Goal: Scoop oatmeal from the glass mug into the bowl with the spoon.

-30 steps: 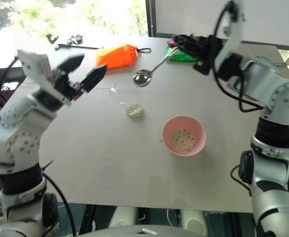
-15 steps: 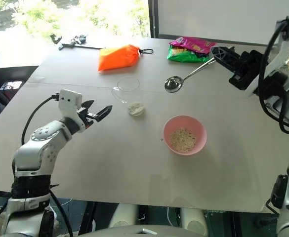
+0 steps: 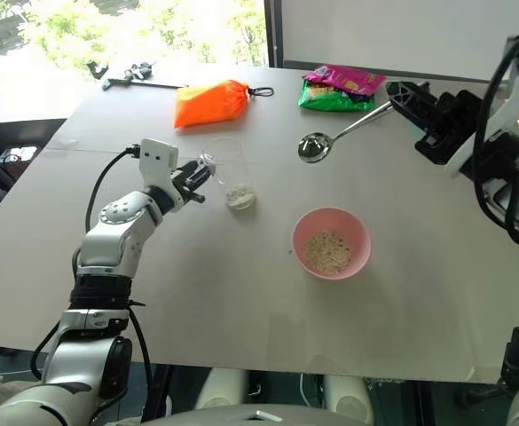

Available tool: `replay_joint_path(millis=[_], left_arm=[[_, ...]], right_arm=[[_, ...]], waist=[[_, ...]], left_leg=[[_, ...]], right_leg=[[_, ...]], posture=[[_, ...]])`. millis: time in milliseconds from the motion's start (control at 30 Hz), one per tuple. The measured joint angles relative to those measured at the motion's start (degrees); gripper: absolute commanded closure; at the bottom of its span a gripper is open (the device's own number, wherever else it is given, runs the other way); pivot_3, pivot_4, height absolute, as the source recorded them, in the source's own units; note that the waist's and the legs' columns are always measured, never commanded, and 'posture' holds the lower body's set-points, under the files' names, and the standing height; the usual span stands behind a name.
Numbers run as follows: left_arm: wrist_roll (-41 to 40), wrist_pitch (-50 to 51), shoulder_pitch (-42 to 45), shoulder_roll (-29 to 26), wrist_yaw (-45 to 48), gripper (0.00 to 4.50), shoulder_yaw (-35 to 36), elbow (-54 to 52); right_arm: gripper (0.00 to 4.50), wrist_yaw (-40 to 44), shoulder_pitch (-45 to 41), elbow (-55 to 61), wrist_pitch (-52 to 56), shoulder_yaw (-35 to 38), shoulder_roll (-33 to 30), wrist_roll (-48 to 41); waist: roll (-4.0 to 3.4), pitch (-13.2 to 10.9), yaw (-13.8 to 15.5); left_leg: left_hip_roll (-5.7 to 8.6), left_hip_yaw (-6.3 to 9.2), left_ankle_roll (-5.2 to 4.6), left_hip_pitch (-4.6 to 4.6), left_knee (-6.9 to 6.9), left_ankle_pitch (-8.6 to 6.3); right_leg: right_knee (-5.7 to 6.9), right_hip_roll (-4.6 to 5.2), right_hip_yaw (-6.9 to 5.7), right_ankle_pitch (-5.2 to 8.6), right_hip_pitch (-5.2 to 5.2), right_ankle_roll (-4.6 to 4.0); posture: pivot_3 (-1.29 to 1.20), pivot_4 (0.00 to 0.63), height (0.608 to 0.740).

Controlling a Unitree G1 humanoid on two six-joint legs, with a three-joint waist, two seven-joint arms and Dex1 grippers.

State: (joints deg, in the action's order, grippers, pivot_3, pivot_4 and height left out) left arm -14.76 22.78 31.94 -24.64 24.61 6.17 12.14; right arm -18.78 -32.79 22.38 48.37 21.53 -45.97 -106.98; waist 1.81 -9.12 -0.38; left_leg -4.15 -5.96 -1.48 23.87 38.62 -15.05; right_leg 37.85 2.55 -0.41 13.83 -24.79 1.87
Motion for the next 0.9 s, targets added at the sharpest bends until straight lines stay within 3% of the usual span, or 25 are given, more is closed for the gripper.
replay_joint_path(millis=[33,433,700,900], left_arm=[[-0.3,-0.5,0.1,0.3,0.2,4.44,0.3,0.1],[-0.2,0.5,0.6,2.4,-5.0,4.44,2.5,-2.8],[2.3,-5.7,0.3,3.0,-2.8,4.44,-1.8,-9.3],[2.2,-7.0,0.2,4.0,-1.7,4.44,-1.8,-11.7]], right_arm=[[4.5,0.2,0.1,0.0,-0.1,-0.2,-0.3,0.0],[4.5,2.7,-0.2,0.3,-0.6,-5.5,-0.6,2.1],[4.5,5.7,-17.2,-2.4,-1.2,-14.5,6.0,9.7],[4.5,9.6,-20.0,-4.2,1.0,-18.6,6.6,18.3]], waist=[[0.0,0.0,0.0],[0.0,0.0,-0.1],[0.0,0.0,0.1],[0.0,0.0,0.3]], left_leg=[[-0.01,0.01,0.0,-0.01,0.0,0.0],[-0.02,0.07,0.01,-0.01,0.03,0.01],[-0.03,-0.01,0.05,0.05,0.05,0.03],[-0.02,-0.08,0.04,0.14,0.07,0.02]], right_leg=[[0.01,0.0,-0.01,0.0,0.0,0.0],[0.04,-0.01,0.02,0.0,0.0,0.01],[0.01,-0.02,-0.02,0.0,-0.04,0.0],[-0.02,0.01,-0.1,0.0,-0.05,0.0]], posture=[[0.0,0.15,0.74],[0.0,0.15,0.74],[0.0,0.15,0.74],[0.0,0.15,0.74]])
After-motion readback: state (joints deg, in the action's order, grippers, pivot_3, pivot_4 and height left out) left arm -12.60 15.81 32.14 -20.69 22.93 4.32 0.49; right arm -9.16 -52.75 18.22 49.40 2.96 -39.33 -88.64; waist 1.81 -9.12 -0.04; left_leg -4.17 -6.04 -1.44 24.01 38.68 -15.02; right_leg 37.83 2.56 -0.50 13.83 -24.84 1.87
